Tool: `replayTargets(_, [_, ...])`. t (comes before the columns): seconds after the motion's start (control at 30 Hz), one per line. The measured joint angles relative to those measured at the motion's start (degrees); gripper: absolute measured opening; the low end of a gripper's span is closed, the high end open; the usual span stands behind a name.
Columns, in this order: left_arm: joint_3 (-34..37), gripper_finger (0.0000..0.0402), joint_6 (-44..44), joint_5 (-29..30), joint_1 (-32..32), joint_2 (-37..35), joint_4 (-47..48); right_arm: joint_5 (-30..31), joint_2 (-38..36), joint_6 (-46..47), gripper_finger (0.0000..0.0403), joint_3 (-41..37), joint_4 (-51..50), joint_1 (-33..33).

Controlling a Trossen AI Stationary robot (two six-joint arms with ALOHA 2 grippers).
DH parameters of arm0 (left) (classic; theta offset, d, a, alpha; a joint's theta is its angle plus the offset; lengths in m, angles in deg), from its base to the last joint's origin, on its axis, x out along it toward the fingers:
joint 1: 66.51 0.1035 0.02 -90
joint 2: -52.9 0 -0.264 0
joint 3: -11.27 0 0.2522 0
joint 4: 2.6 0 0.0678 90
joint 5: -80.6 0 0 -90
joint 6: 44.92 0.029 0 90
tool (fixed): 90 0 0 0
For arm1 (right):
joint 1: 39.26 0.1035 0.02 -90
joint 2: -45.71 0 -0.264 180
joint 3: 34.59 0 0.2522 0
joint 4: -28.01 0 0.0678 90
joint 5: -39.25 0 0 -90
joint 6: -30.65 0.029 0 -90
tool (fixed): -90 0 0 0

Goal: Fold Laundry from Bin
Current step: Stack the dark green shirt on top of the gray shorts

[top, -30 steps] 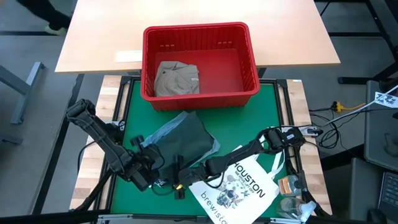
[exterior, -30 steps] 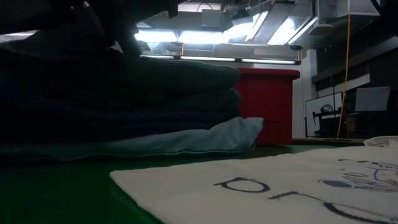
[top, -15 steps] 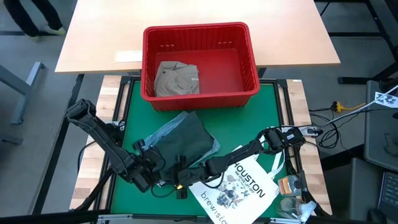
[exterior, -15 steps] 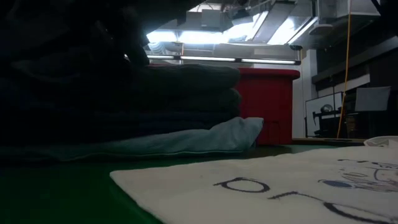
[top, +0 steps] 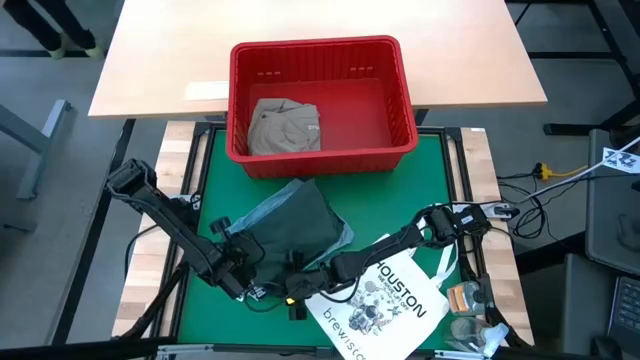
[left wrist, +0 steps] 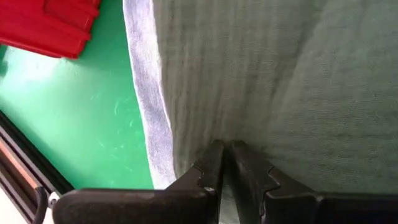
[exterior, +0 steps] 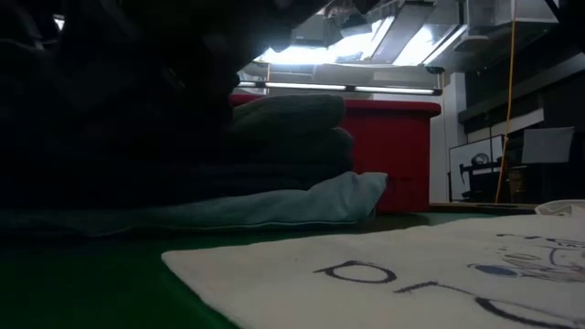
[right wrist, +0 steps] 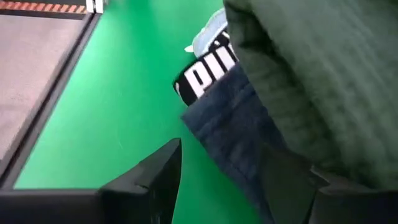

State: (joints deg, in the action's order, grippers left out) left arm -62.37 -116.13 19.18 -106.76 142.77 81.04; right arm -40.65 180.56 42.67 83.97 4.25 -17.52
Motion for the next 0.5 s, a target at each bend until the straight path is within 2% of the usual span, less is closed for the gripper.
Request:
replayTargets(0.2, [-2.05,0.0022,3.52,-1.21,0.09,0.0,0.59,-0.65,0.0,-0.93,0.02,5.66,0.53,0.57])
replayTargets(0.33, [-2.9,0.0022,4.31,-1.24,0.09,0.0,0.55,-0.35,-0.02,-6.09,0.02,9.98,0.95,1.85])
replayTargets(0.5, [-2.9,0.0022,4.33,-1.26,0.06,0.0,0.59,4.98,0.08,-13.82,0.02,10.73,6.6,2.47])
